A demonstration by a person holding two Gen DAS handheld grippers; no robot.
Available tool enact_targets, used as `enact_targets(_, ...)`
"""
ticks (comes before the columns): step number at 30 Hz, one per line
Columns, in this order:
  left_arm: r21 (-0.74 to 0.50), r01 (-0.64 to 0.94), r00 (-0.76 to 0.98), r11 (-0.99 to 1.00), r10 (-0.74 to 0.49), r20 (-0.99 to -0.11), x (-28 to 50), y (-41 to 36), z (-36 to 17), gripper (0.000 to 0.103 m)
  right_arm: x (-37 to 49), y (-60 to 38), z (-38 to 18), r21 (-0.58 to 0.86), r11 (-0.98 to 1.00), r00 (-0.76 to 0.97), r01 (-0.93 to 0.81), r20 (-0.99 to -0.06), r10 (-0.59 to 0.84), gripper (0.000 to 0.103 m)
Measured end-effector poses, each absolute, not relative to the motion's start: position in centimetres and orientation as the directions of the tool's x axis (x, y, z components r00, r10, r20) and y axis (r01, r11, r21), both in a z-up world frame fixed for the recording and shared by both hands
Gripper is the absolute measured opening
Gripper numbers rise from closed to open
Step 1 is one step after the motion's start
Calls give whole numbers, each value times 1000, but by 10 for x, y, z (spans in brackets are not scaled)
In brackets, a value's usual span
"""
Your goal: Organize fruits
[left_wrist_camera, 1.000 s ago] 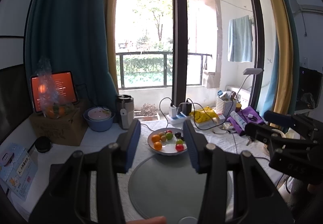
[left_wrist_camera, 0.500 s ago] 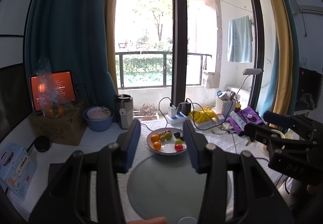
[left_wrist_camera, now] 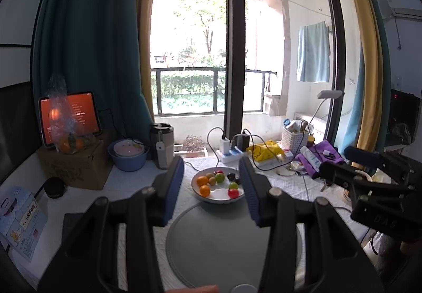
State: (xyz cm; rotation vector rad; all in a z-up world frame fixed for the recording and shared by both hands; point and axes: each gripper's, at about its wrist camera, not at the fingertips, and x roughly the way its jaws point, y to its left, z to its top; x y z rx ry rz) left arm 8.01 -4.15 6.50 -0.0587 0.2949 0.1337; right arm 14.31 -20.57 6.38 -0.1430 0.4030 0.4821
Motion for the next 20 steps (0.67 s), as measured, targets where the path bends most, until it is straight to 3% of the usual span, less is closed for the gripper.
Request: enact_targets(20, -50, -131, 945, 990, 110, -308, 85, -43, 59, 45, 152, -204, 55, -30, 883, 803, -469, -430, 413, 63)
